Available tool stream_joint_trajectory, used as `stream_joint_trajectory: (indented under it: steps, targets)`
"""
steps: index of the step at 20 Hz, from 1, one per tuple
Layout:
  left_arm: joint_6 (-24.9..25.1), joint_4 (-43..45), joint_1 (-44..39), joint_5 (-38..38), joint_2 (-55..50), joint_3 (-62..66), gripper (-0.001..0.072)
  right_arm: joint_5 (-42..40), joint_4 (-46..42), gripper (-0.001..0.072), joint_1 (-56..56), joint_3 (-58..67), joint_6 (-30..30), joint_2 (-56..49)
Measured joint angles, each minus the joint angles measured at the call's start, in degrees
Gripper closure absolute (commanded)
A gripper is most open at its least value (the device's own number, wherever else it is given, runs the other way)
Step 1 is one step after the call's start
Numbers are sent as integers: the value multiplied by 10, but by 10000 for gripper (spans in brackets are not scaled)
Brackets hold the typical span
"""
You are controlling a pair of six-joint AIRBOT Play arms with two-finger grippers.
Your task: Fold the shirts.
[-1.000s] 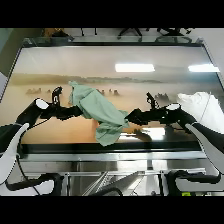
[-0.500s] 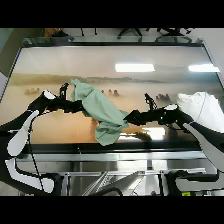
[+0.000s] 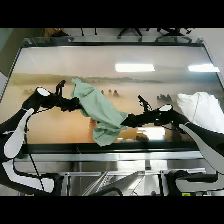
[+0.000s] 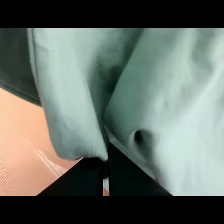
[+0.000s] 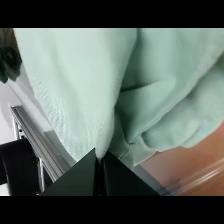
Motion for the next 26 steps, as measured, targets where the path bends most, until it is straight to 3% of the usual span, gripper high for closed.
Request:
stream_joint_trajectory:
  steps: [9,17,21,26]
  targets:
    - [3,-3,75,-124,290,145,697,116,-4,696,-149,245,26,160]
    - [2,50,137,-108,552,341,696,139,-61,696,-176,484,46,315]
    - [-7,88,121,-107,572,344,695,137,-143,695,-177,537,57,309]
    - [-11,103,42,-102,504,220,694,164,-187,694,-177,495,62,206]
